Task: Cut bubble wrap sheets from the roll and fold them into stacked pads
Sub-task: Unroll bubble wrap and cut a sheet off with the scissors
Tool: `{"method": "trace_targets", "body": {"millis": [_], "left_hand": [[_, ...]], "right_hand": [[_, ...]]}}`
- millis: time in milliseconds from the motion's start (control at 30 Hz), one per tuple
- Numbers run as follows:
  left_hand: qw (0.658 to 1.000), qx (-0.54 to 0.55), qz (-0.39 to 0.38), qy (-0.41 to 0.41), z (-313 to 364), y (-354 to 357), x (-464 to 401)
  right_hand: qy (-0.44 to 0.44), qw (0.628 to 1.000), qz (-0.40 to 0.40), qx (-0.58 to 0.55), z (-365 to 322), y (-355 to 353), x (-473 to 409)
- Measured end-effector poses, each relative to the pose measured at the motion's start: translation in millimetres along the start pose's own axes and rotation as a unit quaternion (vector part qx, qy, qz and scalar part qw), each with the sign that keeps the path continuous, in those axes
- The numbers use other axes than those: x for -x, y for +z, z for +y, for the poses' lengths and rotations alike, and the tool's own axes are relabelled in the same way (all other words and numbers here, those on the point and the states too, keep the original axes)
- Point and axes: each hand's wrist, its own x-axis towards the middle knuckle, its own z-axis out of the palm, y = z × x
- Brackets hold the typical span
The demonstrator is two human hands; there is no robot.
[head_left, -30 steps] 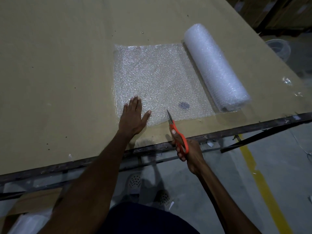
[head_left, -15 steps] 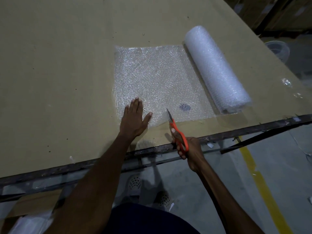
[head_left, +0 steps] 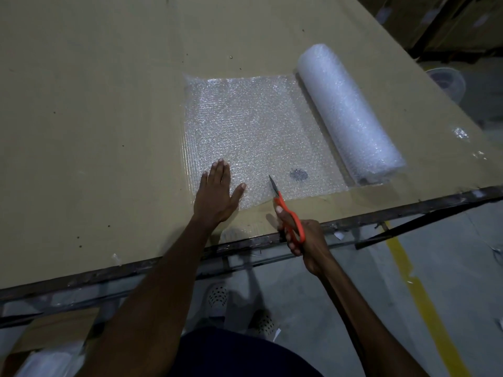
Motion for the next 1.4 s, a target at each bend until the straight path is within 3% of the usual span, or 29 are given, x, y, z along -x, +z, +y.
{"method": "trace_targets", "body": {"millis": [1400], "left_hand": [[1.0, 0.001, 0.011, 0.003, -0.7, 2.2, 1.4]], "right_hand": [[-0.002, 0.999, -0.031, -0.013, -29.6, 14.4, -25.8]]}}
